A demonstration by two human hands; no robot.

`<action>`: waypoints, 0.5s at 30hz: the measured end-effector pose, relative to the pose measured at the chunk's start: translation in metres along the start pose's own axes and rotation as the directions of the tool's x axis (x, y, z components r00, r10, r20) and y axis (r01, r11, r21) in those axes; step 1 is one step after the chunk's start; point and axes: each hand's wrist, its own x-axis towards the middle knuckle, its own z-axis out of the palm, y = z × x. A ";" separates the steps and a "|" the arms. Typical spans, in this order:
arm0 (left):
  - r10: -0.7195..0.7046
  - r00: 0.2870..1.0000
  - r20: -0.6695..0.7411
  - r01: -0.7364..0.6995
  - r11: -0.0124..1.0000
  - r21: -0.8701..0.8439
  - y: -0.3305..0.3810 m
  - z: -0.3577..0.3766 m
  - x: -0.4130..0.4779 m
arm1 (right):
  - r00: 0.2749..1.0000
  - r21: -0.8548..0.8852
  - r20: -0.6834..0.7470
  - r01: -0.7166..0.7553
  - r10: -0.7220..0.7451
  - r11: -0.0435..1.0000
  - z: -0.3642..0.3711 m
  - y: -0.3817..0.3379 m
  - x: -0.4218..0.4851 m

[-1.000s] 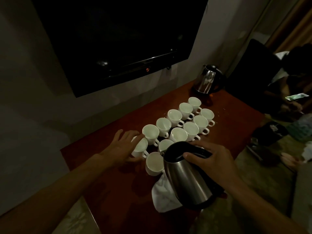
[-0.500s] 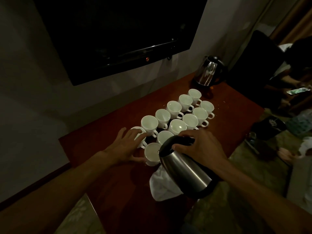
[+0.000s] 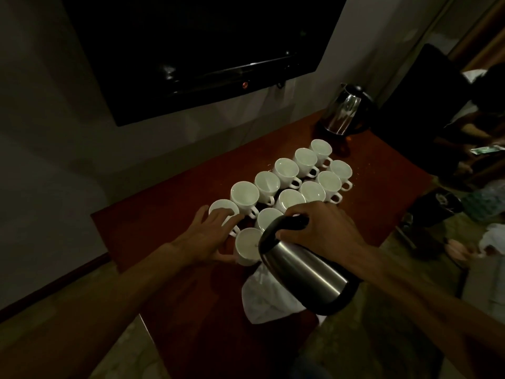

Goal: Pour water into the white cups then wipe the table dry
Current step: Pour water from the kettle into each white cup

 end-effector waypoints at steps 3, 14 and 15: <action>0.001 1.000 -0.003 -0.001 1.000 -0.014 -0.002 0.005 0.001 | 1.000 -0.022 0.006 0.003 -0.003 1.000 0.001 -0.001 0.002; -0.036 0.999 -0.017 0.035 0.998 -0.045 -0.016 0.012 0.001 | 0.999 -0.070 0.038 0.033 -0.030 0.997 0.003 -0.008 0.015; -0.038 0.999 -0.025 0.037 0.998 -0.056 -0.016 0.013 0.001 | 0.999 -0.070 0.040 0.038 -0.036 0.997 0.003 -0.008 0.016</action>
